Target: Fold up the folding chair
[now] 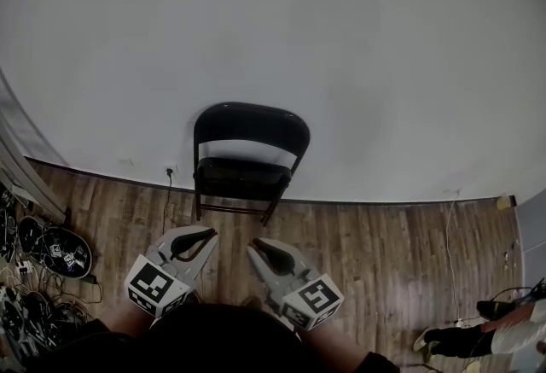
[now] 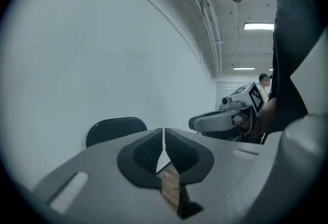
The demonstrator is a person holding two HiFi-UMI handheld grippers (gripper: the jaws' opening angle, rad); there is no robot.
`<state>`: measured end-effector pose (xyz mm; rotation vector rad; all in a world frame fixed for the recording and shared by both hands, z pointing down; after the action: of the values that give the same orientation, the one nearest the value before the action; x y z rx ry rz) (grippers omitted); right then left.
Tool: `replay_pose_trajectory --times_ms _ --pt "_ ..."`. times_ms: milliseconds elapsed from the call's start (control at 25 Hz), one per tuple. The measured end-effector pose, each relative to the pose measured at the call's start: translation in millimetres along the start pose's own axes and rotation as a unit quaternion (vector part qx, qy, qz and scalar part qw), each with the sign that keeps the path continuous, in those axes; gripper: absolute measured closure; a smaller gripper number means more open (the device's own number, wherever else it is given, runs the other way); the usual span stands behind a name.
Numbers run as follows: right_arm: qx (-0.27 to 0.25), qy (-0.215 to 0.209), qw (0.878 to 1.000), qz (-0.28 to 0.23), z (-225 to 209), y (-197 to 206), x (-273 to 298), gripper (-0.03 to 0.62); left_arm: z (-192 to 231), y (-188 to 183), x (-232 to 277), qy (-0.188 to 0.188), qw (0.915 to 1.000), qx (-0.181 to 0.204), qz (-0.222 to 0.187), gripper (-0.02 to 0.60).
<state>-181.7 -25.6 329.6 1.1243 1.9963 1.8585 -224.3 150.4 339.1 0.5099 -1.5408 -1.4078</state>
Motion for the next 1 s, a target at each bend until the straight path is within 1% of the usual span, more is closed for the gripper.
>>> replay_pose_trajectory --times_ms 120,240,400,560,720,1000 --pt "0.004 -0.007 1.000 -0.012 -7.9 -4.1 -22.3 0.576 -27.3 -9.2 14.6 0.022 0.9997 0.008 0.005 0.581" --pt "0.009 -0.012 1.000 -0.014 -15.8 3.7 -42.3 0.583 -47.6 -19.0 22.2 0.029 0.9994 0.018 0.005 0.581" --pt "0.003 -0.032 0.999 -0.033 -12.3 -2.1 -58.4 0.591 -70.6 -26.2 25.0 0.036 0.9991 0.022 0.005 0.581" --pt "-0.015 -0.030 0.999 -0.039 -12.5 10.9 -59.5 0.591 -84.3 -23.2 24.5 0.030 0.9987 0.040 0.012 0.581" --pt "-0.003 -0.016 0.999 -0.048 -14.1 28.8 -58.3 0.591 -92.3 -3.5 21.9 0.021 0.9995 0.024 0.008 0.581" --pt "-0.015 -0.027 0.999 -0.044 -5.8 32.8 -58.1 0.592 -99.6 -1.9 13.3 0.013 0.9994 0.030 0.012 0.581"
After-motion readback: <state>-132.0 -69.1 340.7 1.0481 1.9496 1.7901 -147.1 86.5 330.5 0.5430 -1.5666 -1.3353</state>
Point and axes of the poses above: the fingertips, and each gripper's own axes: x forward along the fingers, z to its left, y out of its underside, the point moved 8 cm from there along -x, backward along the fingers, and after that the axes turned 11 degrees about z, right-handed, at the moved point
